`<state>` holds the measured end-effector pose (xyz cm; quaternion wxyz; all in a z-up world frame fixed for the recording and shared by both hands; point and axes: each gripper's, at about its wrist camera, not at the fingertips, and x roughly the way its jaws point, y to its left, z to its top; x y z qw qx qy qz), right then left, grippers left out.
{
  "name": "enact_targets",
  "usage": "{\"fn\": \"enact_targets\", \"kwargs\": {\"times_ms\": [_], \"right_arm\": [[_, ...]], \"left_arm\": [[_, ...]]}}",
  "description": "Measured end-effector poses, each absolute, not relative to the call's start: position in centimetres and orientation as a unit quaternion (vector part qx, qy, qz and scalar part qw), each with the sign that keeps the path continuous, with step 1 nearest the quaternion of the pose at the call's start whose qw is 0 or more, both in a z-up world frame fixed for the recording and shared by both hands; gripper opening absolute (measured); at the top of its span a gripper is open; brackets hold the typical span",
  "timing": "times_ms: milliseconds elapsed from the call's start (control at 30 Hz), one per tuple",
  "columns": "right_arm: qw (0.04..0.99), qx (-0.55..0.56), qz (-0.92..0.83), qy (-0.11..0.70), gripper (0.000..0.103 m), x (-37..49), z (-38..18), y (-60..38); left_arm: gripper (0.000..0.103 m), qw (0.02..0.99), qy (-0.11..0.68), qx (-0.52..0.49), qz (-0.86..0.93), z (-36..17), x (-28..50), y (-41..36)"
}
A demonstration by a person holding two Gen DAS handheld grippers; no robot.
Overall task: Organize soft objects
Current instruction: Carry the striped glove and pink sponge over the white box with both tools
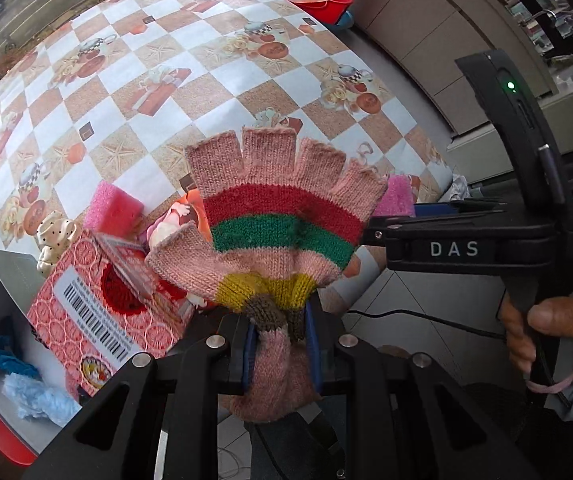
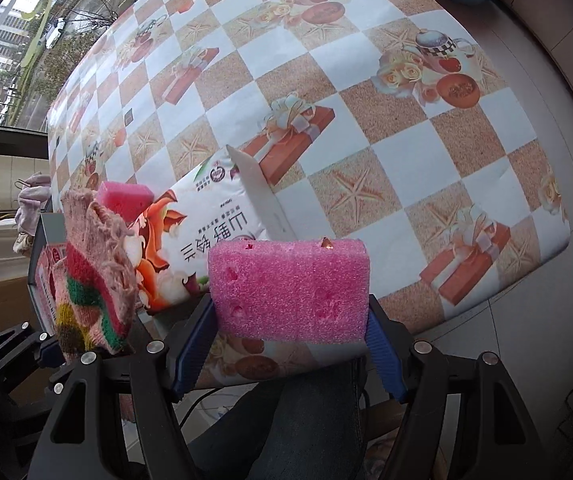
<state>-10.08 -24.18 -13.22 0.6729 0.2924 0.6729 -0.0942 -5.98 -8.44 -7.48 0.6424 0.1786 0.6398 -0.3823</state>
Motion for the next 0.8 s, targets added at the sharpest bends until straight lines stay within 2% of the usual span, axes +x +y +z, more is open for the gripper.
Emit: {"fn": "enact_targets", "kwargs": {"times_ms": [467,800], "right_arm": [[0.701,0.241,-0.054,0.669,0.072,-12.1,-10.1,-14.4],[0.721,0.162,0.036,0.673,0.072,-10.4,-8.5,-6.4]], "left_arm": [[0.023,0.694,0.591,0.169,-0.374,-3.8,-10.6,1.4],[0.023,0.739,0.605,0.093,-0.28,-3.5,-10.4,10.7]]}}
